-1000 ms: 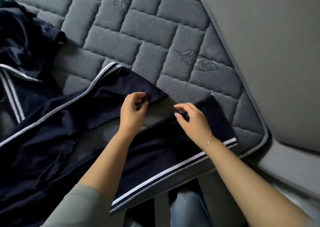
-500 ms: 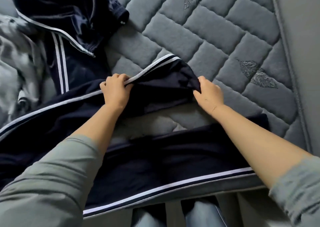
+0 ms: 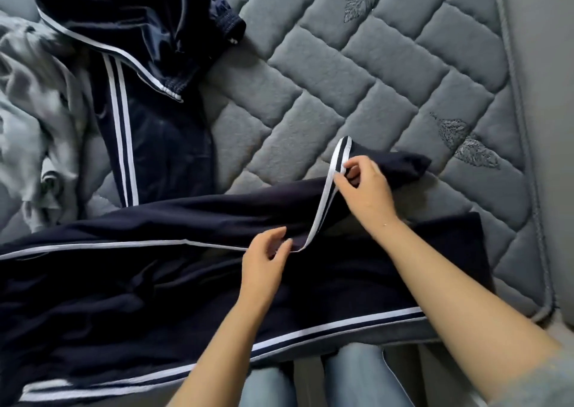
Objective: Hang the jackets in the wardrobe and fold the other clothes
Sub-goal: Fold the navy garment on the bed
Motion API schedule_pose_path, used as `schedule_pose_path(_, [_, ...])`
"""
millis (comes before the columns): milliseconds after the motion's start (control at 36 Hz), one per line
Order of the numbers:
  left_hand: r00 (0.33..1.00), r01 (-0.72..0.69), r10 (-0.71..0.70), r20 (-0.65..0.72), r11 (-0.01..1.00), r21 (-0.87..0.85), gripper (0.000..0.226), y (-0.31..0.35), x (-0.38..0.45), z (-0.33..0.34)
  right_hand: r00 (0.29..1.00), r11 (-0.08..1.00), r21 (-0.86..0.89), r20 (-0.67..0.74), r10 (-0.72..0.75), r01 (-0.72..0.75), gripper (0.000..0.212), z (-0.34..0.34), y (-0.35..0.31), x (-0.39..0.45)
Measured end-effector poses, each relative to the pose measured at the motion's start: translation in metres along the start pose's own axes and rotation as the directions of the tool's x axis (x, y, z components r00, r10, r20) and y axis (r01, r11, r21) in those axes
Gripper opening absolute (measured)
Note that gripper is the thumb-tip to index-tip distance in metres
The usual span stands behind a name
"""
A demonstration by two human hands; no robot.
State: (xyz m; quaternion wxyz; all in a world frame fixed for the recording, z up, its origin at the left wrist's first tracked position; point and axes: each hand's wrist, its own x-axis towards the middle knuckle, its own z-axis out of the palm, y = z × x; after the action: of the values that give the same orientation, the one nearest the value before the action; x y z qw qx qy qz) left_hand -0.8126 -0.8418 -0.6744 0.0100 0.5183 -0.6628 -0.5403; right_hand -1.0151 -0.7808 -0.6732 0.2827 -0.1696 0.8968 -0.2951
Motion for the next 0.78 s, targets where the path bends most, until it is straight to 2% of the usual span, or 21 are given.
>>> schedule_pose_path(56, [0.971, 0.123, -0.165, -0.176, 0.966, -0.228, 0.030, 0.000, -0.001, -0.002, 0.979, 0.985, 0.044, 0.132, 0.158, -0.165, 0.039, 0.021, -0.010, 0.009])
schedule_pose_path(83, [0.922, 0.172, -0.279, -0.267, 0.916, -0.363, 0.034, 0.002, 0.001, -0.006, 0.959, 0.972, 0.020, 0.168, 0.228, -0.235, 0.049, 0.030, -0.015, 0.014])
schedule_pose_path(139, [0.744, 0.240, -0.536, -0.400, 0.772, -0.588, 0.046, 0.006, 0.009, -0.017, 0.931, 0.948, -0.105, 0.183, 0.316, -0.301, 0.068, 0.042, -0.024, 0.023])
schedule_pose_path(167, [0.645, 0.272, -0.639, -0.418, 0.704, -0.656, 0.054, 0.006, 0.016, -0.023, 0.924, 0.934, -0.170, 0.171, 0.342, -0.315, 0.075, 0.045, -0.027, 0.027])
schedule_pose_path(194, [0.569, 0.308, -0.719, -0.400, 0.637, -0.707, 0.063, 0.005, 0.024, -0.028, 0.921, 0.920, -0.225, 0.152, 0.360, -0.322, 0.079, 0.048, -0.030, 0.031])
schedule_pose_path(222, [0.525, 0.336, -0.776, -0.351, 0.567, -0.752, 0.071, 0.004, 0.032, -0.032, 0.921, 0.906, -0.271, 0.130, 0.368, -0.324, 0.080, 0.050, -0.031, 0.034])
schedule_pose_path(250, [0.510, 0.348, -0.811, -0.287, 0.499, -0.793, 0.075, 0.004, 0.038, -0.035, 0.924, 0.897, -0.304, 0.110, 0.366, -0.320, 0.078, 0.051, -0.031, 0.036])
schedule_pose_path(306, [0.550, 0.324, -0.817, -0.172, 0.398, -0.858, 0.072, 0.003, 0.048, -0.039, 0.935, 0.896, -0.324, 0.083, 0.346, -0.303, 0.065, 0.053, -0.028, 0.038])
schedule_pose_path(417, [0.611, 0.277, -0.779, -0.138, 0.374, -0.885, 0.031, -0.001, 0.058, -0.044, 0.970, 0.943, -0.231, -0.013, 0.244, -0.241, 0.031, 0.053, -0.012, 0.036])
schedule_pose_path(472, [0.633, 0.265, -0.767, -0.106, 0.343, -0.901, 0.021, 0.001, 0.056, -0.047, 0.969, 0.972, -0.054, -0.113, 0.221, -0.228, 0.019, 0.048, -0.003, 0.030])
schedule_pose_path(528, [0.661, 0.264, -0.748, -0.066, 0.314, -0.912, 0.022, 0.002, 0.051, -0.050, 0.923, 0.935, 0.222, -0.210, 0.323, -0.277, 0.015, 0.041, 0.004, 0.023])
schedule_pose_path(556, [0.674, 0.264, -0.737, -0.054, 0.309, -0.914, 0.026, 0.002, 0.047, -0.051, 0.879, 0.868, 0.388, -0.231, 0.416, -0.309, 0.016, 0.036, 0.007, 0.020])
schedule_pose_path(583, [0.684, 0.263, -0.728, -0.047, 0.306, -0.915, 0.034, 0.002, 0.042, -0.052, 0.828, 0.750, 0.576, -0.209, 0.520, -0.326, 0.017, 0.029, 0.010, 0.017])
schedule_pose_path(639, [0.689, 0.256, -0.724, -0.032, 0.285, -0.924, 0.044, 0.001, 0.032, -0.050, 0.753, 0.396, 0.879, -0.066, 0.655, -0.267, 0.019, 0.012, 0.017, 0.005])
schedule_pose_path(694, [0.706, 0.274, -0.708, 0.031, 0.232, -0.933, 0.043, -0.001, 0.019, -0.046, 0.724, 0.097, 0.975, 0.081, 0.685, -0.201, 0.024, -0.008, 0.031, -0.013])
schedule_pose_path(778, [0.726, 0.302, -0.673, 0.139, 0.131, -0.944, 0.042, -0.002, -0.002, -0.034, 0.709, -0.171, 0.956, 0.290, 0.642, -0.237, 0.023, -0.032, 0.055, -0.050])
